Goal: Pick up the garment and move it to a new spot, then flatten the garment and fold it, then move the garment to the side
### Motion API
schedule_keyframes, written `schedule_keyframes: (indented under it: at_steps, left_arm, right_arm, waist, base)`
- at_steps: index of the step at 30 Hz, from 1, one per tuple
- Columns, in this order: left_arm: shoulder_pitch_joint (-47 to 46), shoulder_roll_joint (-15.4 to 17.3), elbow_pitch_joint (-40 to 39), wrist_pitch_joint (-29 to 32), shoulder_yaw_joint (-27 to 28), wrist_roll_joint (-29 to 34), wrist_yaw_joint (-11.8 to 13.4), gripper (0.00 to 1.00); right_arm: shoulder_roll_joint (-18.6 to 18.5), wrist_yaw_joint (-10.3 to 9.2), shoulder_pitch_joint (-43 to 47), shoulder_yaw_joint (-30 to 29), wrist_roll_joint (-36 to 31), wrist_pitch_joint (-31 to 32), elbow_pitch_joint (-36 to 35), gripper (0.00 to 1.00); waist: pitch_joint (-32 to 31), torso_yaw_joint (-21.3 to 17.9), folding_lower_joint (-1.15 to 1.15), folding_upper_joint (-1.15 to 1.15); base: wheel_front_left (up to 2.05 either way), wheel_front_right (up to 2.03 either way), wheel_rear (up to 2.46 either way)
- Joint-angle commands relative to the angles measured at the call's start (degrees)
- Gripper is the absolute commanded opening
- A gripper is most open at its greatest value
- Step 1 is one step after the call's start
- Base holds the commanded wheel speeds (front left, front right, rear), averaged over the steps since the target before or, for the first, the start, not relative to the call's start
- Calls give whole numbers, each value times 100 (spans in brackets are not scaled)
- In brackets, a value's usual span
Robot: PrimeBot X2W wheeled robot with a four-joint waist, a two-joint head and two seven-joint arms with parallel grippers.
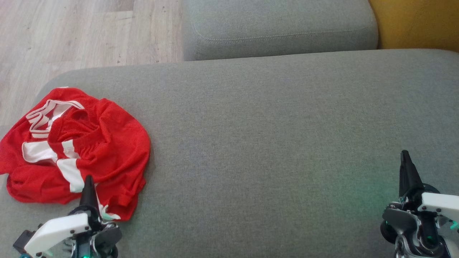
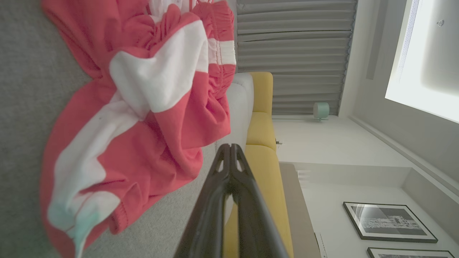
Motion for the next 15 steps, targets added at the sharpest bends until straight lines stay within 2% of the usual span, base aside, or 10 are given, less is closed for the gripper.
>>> schedule_keyframes:
  at_steps: [1, 7, 8, 9, 10, 15]
  left_arm:
    - [-275, 28, -211, 17, 226, -33, -37, 0]
    - [-275, 28, -211, 17, 226, -33, -37, 0]
    - [-1, 0, 2, -1, -2, 1, 0, 100]
    - [15, 0, 59, -4, -17, 3, 5, 0]
    - [56, -4, 143, -5, -36, 4, 5, 100]
    - [194, -16, 332, -57, -98, 30, 4, 100]
  right_arm:
    - [-19, 40, -267, 120, 43, 37, -217, 0]
    - [-19, 40, -267, 120, 43, 37, -217, 0]
    - [0, 0, -1, 2, 1, 0, 1, 100]
    - [2, -1, 14, 9, 2, -1, 57, 0]
    - [5, -5, 57, 13, 2, -2, 144, 100]
    - [14, -5, 205, 83, 29, -24, 305, 100]
  waist:
    - [0, 0, 0, 0]
    - [0, 0, 0, 0]
    - [0, 0, 0, 0]
    - [0, 0, 0, 0]
    - [0, 0, 0, 0]
    - [-24, -2, 0, 0]
  base:
    - [0, 0, 0]
    - [0, 0, 0]
    - [0, 0, 0]
    - [0, 0, 0]
    - [0, 0, 0]
    - [0, 0, 0]
